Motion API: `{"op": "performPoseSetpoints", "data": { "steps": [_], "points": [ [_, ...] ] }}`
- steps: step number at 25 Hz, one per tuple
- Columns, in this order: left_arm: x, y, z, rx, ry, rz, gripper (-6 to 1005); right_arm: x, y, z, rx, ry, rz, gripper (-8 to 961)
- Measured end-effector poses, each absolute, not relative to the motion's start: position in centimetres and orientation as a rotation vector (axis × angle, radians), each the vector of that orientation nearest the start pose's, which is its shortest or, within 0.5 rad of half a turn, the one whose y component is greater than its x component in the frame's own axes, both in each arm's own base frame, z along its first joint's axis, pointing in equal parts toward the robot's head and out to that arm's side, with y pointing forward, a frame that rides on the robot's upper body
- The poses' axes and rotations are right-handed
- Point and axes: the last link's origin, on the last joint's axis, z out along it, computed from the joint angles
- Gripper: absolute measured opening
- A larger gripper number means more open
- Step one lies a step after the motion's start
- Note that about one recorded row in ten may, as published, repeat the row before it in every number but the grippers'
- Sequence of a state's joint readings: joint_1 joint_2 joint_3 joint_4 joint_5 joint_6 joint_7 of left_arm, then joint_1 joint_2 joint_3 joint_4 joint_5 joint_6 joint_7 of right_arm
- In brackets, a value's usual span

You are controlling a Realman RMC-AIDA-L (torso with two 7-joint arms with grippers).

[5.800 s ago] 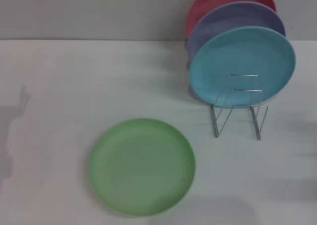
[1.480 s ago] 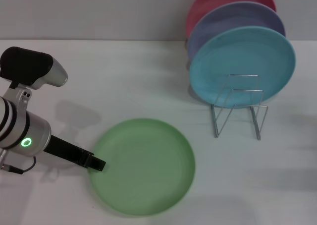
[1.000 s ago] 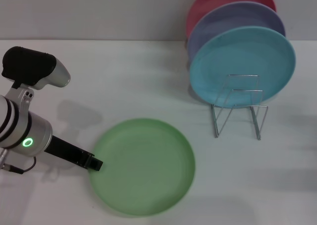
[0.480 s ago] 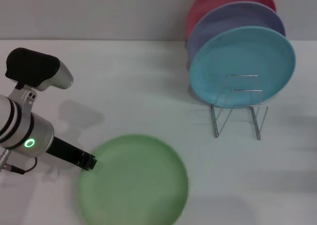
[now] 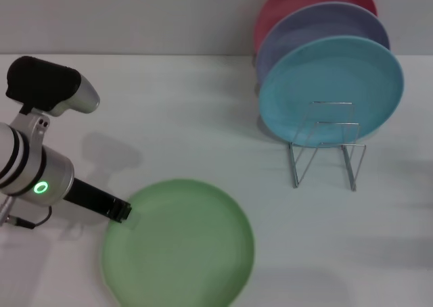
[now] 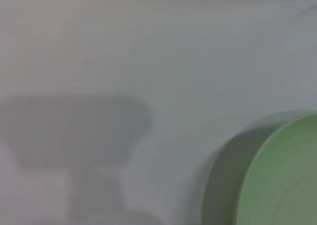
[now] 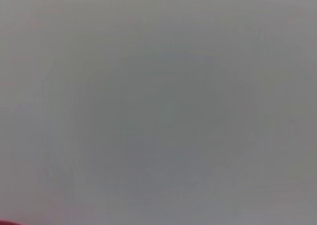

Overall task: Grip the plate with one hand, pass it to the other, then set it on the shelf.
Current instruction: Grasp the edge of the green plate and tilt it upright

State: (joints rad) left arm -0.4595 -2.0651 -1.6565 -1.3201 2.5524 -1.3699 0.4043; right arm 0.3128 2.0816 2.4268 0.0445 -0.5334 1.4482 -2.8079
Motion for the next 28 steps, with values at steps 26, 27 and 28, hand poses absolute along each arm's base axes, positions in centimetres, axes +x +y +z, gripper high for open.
{"op": "performPoseSetpoints", "data": {
  "steps": [26,27,28],
  "points": [
    [-17.9,37.2,2.7,-2.324,-0.912,0.099,38,15.0,41.1,7.6,-2.115,0.362,1.149,784],
    [-17.9,37.4,2.8,-2.318,-0.908,0.090,38,13.8,41.3,7.6,-2.157,0.391,1.103,784],
    [-17.8,37.6,3.1,-2.303,-0.900,0.071,38,11.7,41.7,7.7,-2.227,0.441,1.021,784]
  ]
}}
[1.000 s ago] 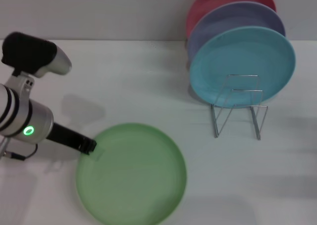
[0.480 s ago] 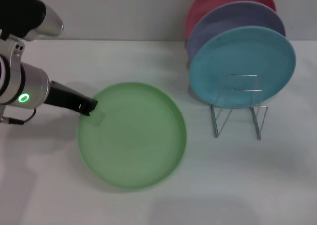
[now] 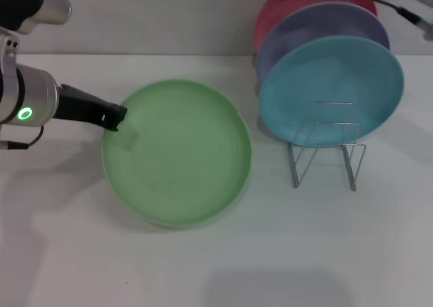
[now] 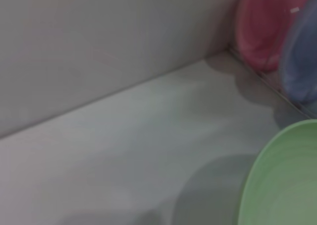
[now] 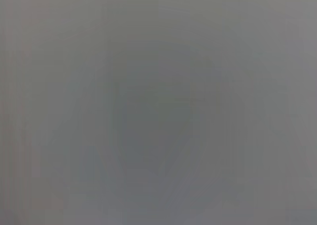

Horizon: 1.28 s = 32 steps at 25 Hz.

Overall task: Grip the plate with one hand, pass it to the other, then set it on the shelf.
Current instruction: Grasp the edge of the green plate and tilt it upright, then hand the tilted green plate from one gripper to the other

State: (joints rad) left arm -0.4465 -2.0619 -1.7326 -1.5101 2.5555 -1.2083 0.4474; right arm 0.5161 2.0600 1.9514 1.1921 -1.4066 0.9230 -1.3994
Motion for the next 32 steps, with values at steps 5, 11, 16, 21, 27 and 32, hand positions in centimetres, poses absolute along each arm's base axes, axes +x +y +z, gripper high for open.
{"op": "performPoseSetpoints", "data": {
  "steps": [5,11,16,21,27,32],
  "points": [
    [-17.8,38.0,3.5,-2.279,-0.891,0.040,39,8.5,41.6,7.0,-2.412,0.645,0.738,783],
    [-17.6,38.2,3.6,-2.272,-0.878,0.028,39,7.5,41.0,6.3,-2.547,0.794,0.458,783],
    [-17.4,38.3,3.7,-2.273,-0.865,0.017,39,7.4,40.7,5.8,-2.579,0.870,0.302,782],
    [-17.2,38.5,3.8,-2.272,-0.861,0.013,40,7.9,41.0,5.7,-2.538,0.902,0.206,782],
    [-17.1,38.5,3.9,-2.268,-0.855,0.004,40,7.9,41.6,3.8,-2.556,0.912,0.134,781],
    [-17.1,38.5,4.0,-2.266,-0.856,-0.001,40,8.0,41.9,2.6,-2.557,0.900,0.105,781]
  ]
}}
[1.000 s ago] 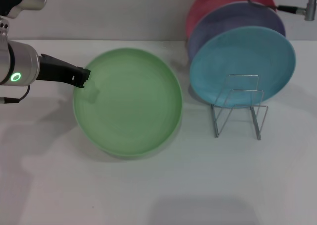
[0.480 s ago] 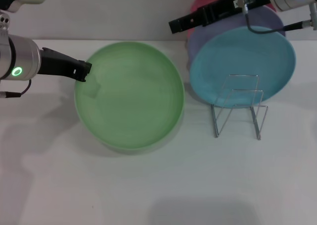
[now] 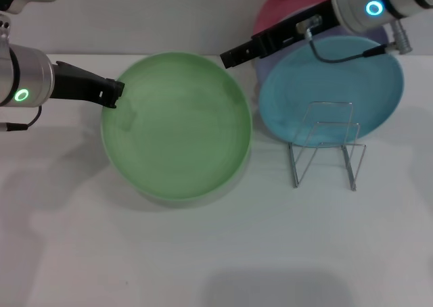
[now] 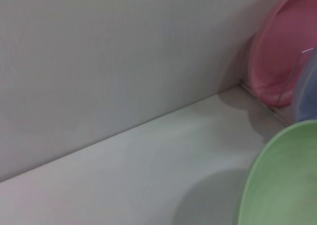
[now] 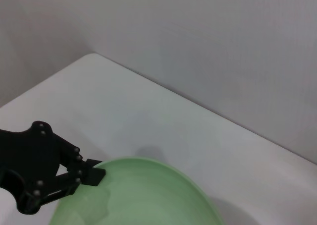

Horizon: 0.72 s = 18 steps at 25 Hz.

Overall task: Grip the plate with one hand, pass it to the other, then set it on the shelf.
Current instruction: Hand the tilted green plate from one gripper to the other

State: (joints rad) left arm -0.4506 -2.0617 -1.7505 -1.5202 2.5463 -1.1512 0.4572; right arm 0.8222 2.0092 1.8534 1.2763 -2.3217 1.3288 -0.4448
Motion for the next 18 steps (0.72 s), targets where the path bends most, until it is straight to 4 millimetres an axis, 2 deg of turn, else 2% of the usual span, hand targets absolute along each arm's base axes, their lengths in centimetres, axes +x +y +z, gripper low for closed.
{"op": "performPoseSetpoints", "data": {
  "steps": [18],
  "points": [
    [-17.0,38.4,3.9,-2.270,-0.860,-0.014,36,8.9,42.8,-0.8,-2.558,0.861,0.025,757]
  ]
}}
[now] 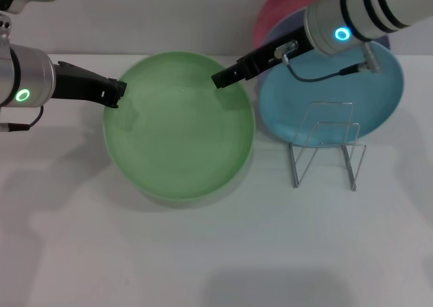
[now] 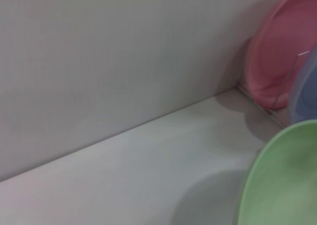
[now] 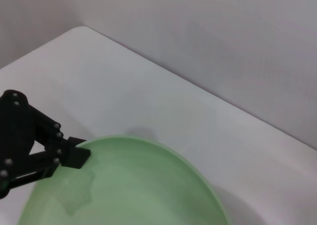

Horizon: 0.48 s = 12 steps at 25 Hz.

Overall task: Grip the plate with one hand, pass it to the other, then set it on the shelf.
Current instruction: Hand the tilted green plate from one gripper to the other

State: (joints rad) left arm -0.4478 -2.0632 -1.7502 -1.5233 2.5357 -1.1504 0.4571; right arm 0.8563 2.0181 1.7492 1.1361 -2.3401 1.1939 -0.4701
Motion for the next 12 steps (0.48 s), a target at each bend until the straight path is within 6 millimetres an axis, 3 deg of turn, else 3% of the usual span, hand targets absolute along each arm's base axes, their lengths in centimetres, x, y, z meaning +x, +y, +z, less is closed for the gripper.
{"op": "performPoseSetpoints", "data": {
  "steps": [12],
  "points": [
    [-16.7,38.3,4.0,-2.277,-0.858,-0.030,36,8.9,42.9,-2.0,-2.568,0.831,0.002,728]
  ]
}}
